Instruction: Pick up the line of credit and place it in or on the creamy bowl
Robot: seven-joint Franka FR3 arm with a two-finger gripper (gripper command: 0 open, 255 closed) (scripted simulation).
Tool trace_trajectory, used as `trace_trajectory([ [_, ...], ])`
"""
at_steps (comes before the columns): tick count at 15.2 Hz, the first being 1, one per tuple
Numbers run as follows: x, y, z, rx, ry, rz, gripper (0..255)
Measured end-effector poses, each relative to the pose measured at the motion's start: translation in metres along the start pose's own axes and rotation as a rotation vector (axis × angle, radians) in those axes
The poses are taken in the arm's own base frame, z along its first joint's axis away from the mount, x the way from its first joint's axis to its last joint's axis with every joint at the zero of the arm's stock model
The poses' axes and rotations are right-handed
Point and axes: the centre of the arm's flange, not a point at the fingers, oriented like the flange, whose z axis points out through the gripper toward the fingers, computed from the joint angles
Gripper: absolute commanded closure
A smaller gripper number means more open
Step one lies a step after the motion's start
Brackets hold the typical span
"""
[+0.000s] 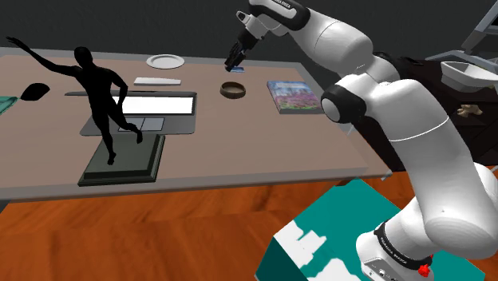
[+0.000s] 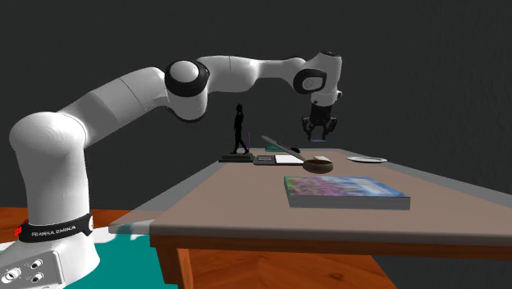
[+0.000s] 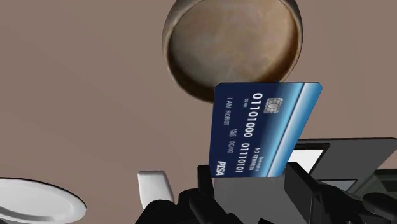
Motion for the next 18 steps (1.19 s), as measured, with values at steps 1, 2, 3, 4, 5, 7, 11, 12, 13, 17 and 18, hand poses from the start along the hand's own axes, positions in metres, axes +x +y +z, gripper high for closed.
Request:
trace_trajectory([
  [1, -0.001, 0.001, 0.004, 0.001, 0.0, 0.0, 255],
  [2, -0.003, 0.002, 0.007, 0.002, 0.0, 0.0, 255],
  [3, -0.005, 0.002, 0.011, 0.002, 0.001, 0.0, 255],
  [4, -0.008, 0.002, 0.015, 0.002, 0.001, 0.0, 255],
  [5, -0.011, 0.002, 0.019, 0.002, 0.001, 0.0, 255],
  [7, -0.015, 0.002, 0.027, 0.002, 0.001, 0.0, 255],
  [11, -0.027, 0.002, 0.047, 0.002, 0.001, 0.0, 255],
  [12, -0.031, 0.002, 0.051, 0.002, 0.001, 0.0, 255],
  [13, -0.034, 0.002, 0.055, 0.002, 0.001, 0.0, 255],
  [17, -0.043, 0.001, 0.07, 0.002, 0.001, 0.0, 255],
  [18, -0.044, 0.002, 0.071, 0.002, 0.001, 0.0, 255],
])
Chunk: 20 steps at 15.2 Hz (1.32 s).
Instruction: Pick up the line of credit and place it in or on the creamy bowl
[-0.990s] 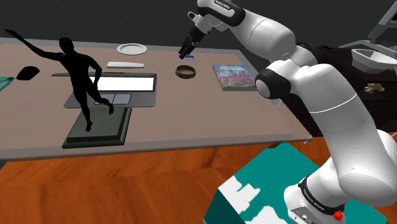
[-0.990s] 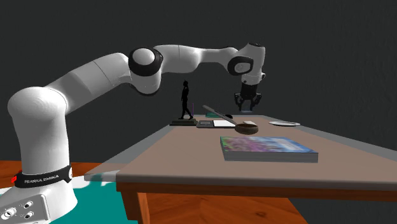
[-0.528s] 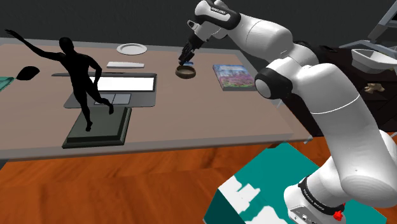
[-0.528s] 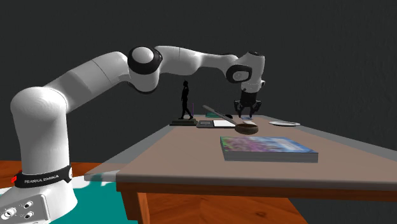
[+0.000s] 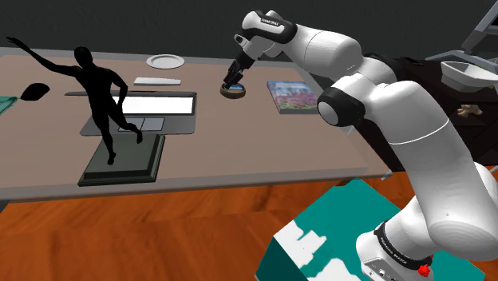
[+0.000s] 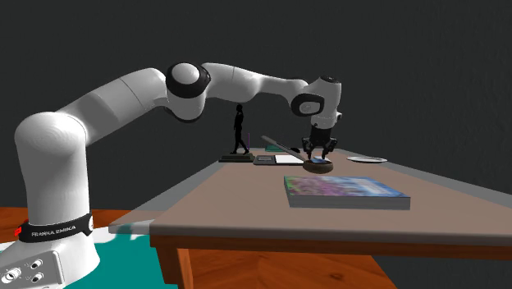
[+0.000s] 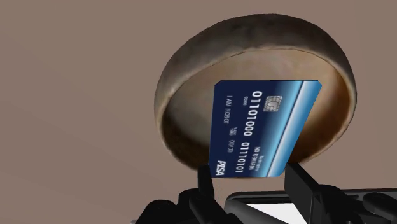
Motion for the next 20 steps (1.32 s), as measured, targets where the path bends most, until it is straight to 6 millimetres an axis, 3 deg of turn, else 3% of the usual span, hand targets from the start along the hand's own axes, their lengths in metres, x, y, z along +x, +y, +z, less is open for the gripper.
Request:
trace_trajectory([
  [4, -0.001, 0.0, 0.001, 0.0, 0.0, 0.0, 255],
  [5, -0.001, 0.0, 0.001, 0.0, 0.0, 0.0, 0],
  [11, -0.001, 0.0, 0.001, 0.0, 0.0, 0.0, 0],
  [16, 0.001, -0.001, -0.043, -0.001, 0.0, -0.001, 0],
  [20, 0.0, 0.0, -0.049, -0.001, 0.0, 0.0, 0],
])
